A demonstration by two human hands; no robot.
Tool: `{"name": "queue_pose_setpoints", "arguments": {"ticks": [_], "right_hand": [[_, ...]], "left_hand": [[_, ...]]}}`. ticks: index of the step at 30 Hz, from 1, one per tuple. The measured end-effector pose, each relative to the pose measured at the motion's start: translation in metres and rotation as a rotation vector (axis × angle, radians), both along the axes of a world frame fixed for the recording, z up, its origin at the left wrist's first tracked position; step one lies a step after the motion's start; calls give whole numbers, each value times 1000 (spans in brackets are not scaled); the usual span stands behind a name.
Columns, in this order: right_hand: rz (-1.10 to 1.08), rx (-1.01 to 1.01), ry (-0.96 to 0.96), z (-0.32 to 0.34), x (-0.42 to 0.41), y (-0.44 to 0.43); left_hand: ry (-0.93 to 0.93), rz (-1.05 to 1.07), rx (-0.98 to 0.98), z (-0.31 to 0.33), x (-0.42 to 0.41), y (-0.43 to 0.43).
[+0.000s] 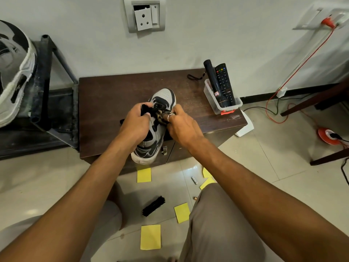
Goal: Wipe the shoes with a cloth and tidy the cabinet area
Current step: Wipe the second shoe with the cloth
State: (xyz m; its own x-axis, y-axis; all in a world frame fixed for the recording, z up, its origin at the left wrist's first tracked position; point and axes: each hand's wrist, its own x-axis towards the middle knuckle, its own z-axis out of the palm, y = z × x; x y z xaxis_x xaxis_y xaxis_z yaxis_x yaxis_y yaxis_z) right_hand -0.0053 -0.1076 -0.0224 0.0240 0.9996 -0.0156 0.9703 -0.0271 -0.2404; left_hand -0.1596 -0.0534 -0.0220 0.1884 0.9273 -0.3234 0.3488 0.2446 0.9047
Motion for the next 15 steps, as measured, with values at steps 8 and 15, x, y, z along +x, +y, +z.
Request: {"name": "queue_pose_setpoints", "arguments": {"ticks": [8, 15], "right_hand": [[-265, -88, 513, 4, -12, 9], [-218, -251, 927, 18, -20, -27]], "left_hand": [[-26, 9, -7, 1, 0, -4], [-8, 65, 17, 0, 3, -3]]}}
